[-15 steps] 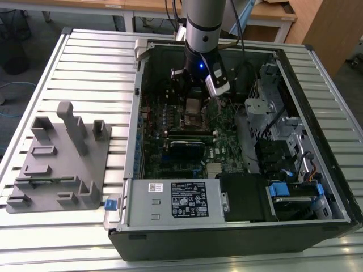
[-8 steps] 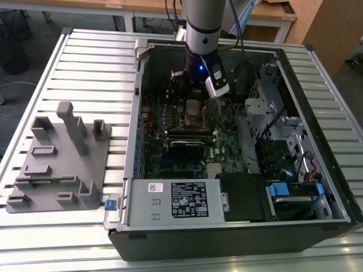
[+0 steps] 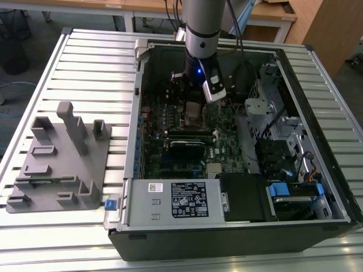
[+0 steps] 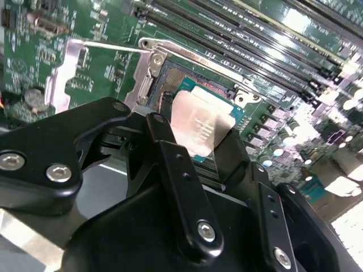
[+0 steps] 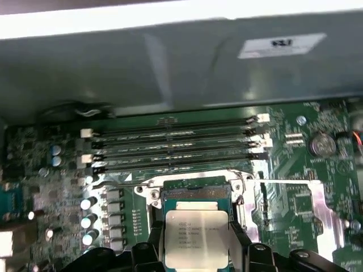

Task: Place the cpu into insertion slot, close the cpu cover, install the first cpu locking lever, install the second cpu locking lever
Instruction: 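Place the cpu into insertion slot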

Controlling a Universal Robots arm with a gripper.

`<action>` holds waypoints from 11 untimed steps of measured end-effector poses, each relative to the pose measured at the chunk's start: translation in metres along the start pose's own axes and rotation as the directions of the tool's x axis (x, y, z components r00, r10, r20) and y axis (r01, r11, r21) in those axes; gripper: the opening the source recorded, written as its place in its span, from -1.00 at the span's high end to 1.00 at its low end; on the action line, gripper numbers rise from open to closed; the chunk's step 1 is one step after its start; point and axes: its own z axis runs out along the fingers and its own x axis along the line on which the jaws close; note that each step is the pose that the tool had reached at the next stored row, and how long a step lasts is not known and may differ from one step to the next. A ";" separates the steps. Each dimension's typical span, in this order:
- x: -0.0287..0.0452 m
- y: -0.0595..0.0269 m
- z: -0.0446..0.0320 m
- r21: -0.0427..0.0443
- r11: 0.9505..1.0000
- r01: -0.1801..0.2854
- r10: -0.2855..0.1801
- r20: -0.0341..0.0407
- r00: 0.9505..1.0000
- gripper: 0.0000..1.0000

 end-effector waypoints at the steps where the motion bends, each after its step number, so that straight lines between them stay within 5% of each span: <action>1: 0.0000 0.0000 0.0005 0.000 1.000 -0.018 0.018 0.002 1.000 -0.08; 6: 0.0000 -0.0001 0.0010 0.002 0.994 -0.109 0.109 0.010 0.994 -0.08; 11: 0.0000 -0.0001 0.0011 0.003 0.980 -0.198 0.198 0.018 0.980 -0.08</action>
